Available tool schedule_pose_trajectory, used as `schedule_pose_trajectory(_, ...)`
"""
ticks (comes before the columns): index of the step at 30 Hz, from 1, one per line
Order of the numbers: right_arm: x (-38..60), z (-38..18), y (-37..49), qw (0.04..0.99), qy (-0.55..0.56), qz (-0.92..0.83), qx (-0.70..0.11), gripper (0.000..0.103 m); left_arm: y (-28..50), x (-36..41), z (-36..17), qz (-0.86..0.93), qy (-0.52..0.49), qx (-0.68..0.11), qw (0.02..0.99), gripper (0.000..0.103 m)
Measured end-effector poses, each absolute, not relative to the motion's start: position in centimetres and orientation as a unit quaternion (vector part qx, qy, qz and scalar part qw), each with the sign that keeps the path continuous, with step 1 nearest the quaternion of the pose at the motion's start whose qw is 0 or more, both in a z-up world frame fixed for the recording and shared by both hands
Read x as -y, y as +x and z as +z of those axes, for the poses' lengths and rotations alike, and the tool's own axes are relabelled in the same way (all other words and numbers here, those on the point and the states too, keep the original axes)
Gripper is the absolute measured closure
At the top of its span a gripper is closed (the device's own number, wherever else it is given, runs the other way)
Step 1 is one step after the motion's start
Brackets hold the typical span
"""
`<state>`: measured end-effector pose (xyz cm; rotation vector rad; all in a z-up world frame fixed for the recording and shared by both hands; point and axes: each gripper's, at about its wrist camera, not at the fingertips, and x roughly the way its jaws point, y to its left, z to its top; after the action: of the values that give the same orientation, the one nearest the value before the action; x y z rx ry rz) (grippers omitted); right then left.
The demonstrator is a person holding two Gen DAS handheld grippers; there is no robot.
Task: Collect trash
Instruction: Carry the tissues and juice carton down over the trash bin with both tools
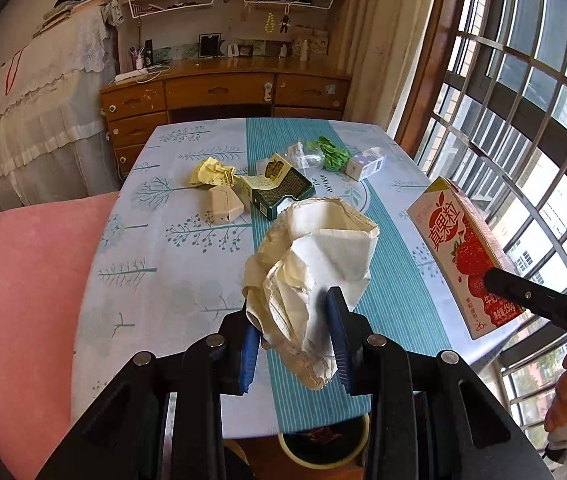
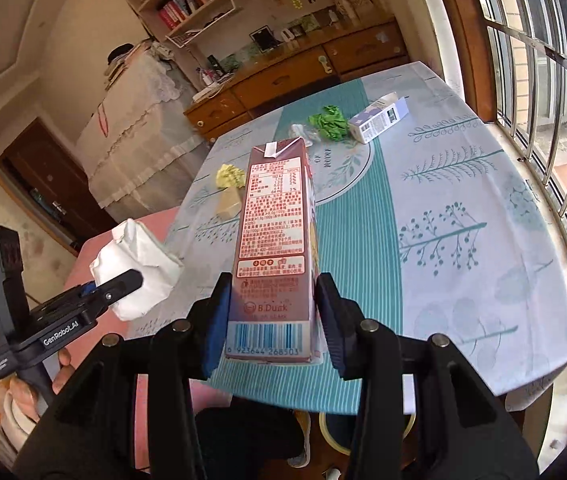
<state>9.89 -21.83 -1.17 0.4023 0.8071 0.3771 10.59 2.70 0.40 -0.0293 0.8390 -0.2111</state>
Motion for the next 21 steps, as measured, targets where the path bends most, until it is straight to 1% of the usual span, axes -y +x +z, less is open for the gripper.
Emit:
schedule_pose_trajectory(5,20.8,-0.8,2.5,0.879,0.177,0.207,-0.391,0.065,4.1,-2.2,0.9,-0.118,0.013,-0.405,0.907,0.072)
schedule_pose_trajectory(9,20.2,-1.9,-2.3,0.873,0.159,0.219,-0.406,0.065,-0.6,-1.5,-0.5,-0.136,0.027,-0.419,0.897,0.072)
schedule_pose_trajectory(15,19.7,-6.0,-7.2,0.855,0.14,0.222,-0.447,0.065,-5.6,-0.4,-5.3,-0.157,0.039,-0.454,0.876,0.072)
schedule_pose_trajectory(21,19.8,-11.9,-8.3,0.831,0.145,0.205,-0.496,0.065,-6.7,1.2,-12.1,-0.169,0.045,-0.5,0.848,0.072)
